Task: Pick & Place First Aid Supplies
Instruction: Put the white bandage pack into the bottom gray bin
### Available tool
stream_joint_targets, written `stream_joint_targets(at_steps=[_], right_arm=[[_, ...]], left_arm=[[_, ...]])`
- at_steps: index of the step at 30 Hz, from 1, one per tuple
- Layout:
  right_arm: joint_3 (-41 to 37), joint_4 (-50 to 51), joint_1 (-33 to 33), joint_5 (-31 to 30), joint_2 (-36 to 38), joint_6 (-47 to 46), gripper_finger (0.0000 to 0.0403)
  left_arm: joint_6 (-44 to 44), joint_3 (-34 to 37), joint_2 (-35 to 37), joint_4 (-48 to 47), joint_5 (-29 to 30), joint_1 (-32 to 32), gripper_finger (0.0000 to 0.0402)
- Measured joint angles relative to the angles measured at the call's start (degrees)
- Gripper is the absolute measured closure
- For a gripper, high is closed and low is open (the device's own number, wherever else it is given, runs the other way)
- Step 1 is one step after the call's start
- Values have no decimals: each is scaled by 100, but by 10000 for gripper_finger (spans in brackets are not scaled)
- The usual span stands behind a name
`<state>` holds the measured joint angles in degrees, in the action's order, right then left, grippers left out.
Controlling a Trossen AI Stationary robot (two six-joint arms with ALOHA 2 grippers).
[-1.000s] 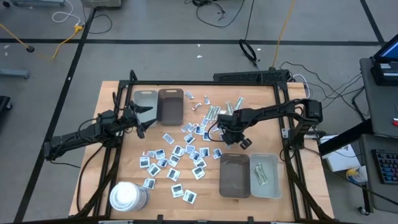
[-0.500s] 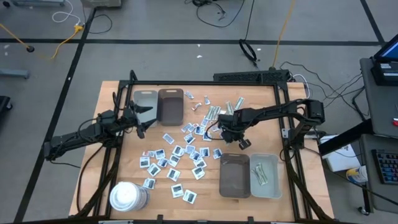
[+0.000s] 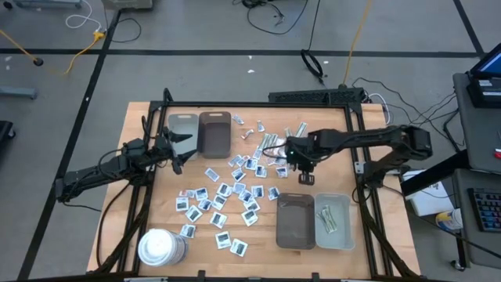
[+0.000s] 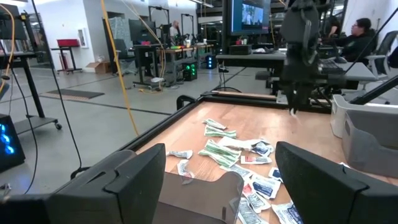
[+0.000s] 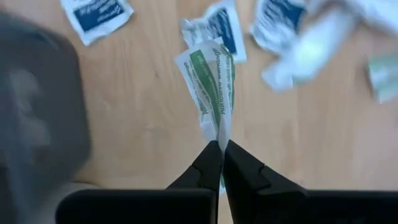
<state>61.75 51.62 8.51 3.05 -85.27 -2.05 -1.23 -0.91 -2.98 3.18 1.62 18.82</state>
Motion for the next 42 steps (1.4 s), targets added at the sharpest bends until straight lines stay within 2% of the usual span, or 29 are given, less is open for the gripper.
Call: stream_joint_targets(at_steps=[9,15,19,23,42], right_arm=[[298,894,0,202,421,-2899,400],[360,996,-6,607,654,-4943,401],[362,1016,-161,569,782,-5873,401],[362,1092,-746,359,850,-6675,402],[362,1449,-4297,-641,952,-10433,403]], left_arm=[[0,0,0,0,1,-2,96],[0,0,0,0,1,-1,96],[0,1,0,0,1,0,96],[0,1,0,0,0,0,96],[0,0,0,0,1,-2,96]])
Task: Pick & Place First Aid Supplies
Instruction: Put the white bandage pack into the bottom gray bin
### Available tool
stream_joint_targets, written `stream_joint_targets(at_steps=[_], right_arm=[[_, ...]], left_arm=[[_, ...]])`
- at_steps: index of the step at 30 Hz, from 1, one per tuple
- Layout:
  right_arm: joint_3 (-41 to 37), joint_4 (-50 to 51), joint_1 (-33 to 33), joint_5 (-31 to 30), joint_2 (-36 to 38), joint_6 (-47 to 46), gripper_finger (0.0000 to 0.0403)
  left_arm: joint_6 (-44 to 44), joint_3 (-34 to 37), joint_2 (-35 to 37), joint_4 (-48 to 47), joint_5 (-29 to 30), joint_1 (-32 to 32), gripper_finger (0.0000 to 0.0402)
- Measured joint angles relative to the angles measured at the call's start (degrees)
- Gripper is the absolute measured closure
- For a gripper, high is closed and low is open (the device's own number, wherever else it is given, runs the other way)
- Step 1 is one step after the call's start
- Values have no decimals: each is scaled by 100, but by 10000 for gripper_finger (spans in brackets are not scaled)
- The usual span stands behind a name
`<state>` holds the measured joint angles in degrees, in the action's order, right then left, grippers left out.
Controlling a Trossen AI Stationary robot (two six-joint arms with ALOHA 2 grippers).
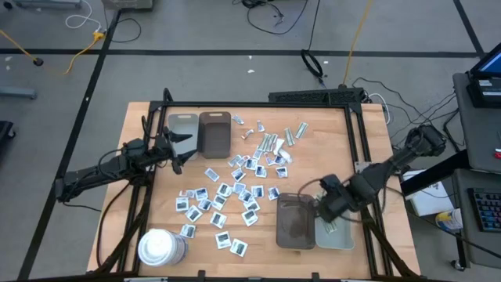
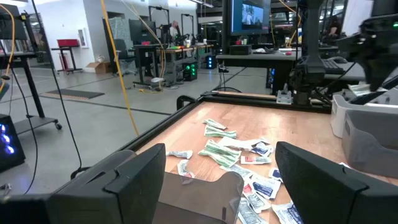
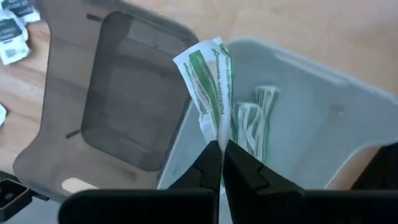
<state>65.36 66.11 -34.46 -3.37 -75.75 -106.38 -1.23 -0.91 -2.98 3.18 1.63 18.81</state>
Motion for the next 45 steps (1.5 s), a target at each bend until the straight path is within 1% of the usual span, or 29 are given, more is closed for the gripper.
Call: stream_joint_targets(at_steps=[3,8,12,18,26,30,32,35,37,39,42,45], right_arm=[[0,0,-470,-275,0,-539,403],[0,58,-996,-277,0,-1197,403],[-21,14,-1222,-261,0,-1513,403],[-479,-683,-1298,-246,-118,-1552,403],[-1376,-1834,-1292,-242,-382,-1485,403],[-1683,-2066,-1291,-201,-380,-1462,403],[-1744,-2077,-1291,-115,-380,-1370,402],[-1755,-2085,-1291,-198,-380,-1284,397],[-1752,-2136,-1291,-378,-380,-1260,391],[-1733,-2164,-1291,-435,-380,-1164,379],[-1731,-2175,-1291,-436,-380,-1132,348],[-1731,-2177,-1291,-404,-367,-1092,309]], left_arm=[[0,0,0,0,0,1,96],[0,0,0,0,0,2,96],[0,0,0,0,0,2,96],[0,0,0,0,0,0,96],[0,0,0,0,0,1,96],[0,0,0,0,0,0,96],[0,0,0,0,0,2,96],[0,0,0,0,0,2,96],[0,0,0,0,0,1,96],[0,0,0,0,-2,0,96],[0,0,0,0,-2,2,96],[0,1,0,0,0,0,96]])
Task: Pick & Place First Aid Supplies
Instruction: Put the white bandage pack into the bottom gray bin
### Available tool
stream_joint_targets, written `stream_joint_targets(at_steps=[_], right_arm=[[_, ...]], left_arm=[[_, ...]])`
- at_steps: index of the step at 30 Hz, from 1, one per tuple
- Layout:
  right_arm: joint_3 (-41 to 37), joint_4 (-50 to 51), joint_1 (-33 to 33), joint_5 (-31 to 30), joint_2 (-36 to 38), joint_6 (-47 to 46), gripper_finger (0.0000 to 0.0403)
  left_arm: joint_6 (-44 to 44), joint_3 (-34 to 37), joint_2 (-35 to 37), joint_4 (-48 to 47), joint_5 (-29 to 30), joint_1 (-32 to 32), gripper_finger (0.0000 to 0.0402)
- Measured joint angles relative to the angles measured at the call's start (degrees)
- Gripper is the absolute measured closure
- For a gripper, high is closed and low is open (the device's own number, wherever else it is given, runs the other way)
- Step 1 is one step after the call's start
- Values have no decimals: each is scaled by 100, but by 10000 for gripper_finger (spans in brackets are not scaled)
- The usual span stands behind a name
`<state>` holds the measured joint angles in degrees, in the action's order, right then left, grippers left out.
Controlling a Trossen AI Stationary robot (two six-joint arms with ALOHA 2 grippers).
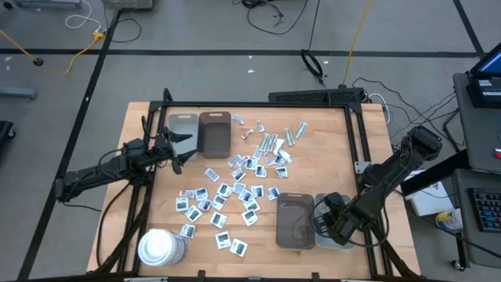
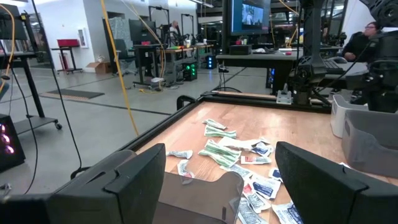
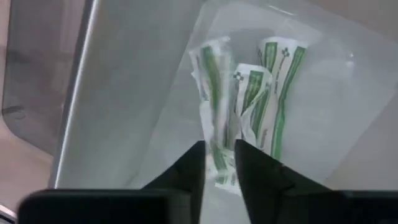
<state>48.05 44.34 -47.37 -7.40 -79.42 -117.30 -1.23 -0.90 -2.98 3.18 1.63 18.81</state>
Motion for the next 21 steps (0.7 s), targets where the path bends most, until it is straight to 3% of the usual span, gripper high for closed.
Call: stream_joint_targets(at_steps=[5,9,15,21], right_arm=[[2,-53,0,8,117,8,251],[4,-40,51,165,335,398,229],[7,61,327,566,691,1728,229],[208,308,920,970,884,3729,238]], left_arm=[[0,-1,0,0,0,1,96],[0,-1,0,0,0,0,96],[0,-1,0,0,0,2,96],[0,0,0,0,0,2,96]])
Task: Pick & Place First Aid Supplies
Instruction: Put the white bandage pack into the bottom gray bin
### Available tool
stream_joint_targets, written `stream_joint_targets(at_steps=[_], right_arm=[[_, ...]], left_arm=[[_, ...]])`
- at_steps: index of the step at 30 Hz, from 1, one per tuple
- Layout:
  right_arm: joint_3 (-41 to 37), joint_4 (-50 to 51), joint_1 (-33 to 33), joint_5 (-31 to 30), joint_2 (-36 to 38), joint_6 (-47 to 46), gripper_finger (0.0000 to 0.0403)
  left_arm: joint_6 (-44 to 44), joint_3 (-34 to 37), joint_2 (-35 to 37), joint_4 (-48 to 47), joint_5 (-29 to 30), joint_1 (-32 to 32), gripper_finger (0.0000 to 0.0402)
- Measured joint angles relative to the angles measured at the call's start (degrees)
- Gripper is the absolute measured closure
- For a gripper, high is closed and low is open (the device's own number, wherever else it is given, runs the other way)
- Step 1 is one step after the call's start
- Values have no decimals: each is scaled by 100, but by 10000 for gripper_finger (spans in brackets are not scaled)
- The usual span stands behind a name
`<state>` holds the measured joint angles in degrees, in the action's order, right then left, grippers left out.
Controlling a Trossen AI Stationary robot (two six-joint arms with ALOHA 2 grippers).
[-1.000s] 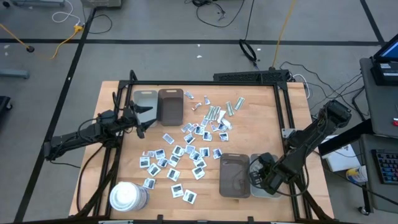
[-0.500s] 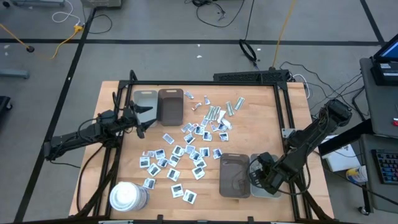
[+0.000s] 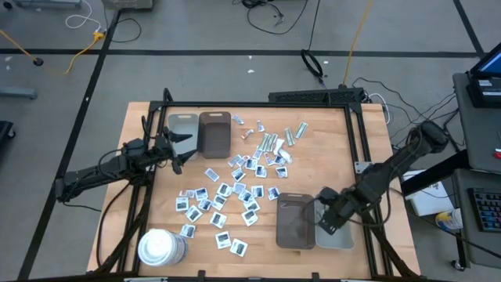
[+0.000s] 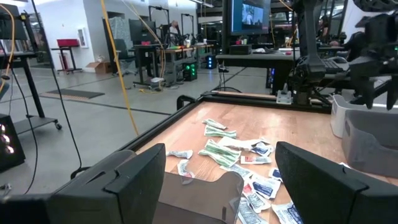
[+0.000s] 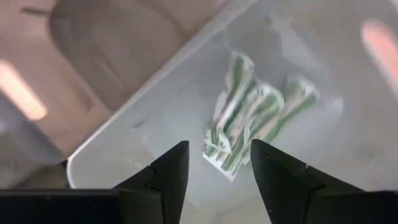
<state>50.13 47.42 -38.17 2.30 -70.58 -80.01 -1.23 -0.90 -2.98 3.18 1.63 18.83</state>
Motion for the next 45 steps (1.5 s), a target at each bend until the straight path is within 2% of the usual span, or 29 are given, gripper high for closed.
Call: stream_joint_targets(at_steps=[17,26,29,36,45], right_arm=[[1119,689,2167,79,-145,5524,242],[1165,813,2907,58,-347,8836,242],[1163,830,3134,-232,-340,9725,243],[1165,812,3905,-1107,-344,10928,243],[1165,382,5068,-1130,-442,11224,248]], left_arm=[[0,-1,0,0,0,-2,96],[0,-1,0,0,0,-1,96],[0,-1,0,0,0,0,96],[0,-1,0,0,0,-1,96],[0,-1,0,0,0,-2,96]])
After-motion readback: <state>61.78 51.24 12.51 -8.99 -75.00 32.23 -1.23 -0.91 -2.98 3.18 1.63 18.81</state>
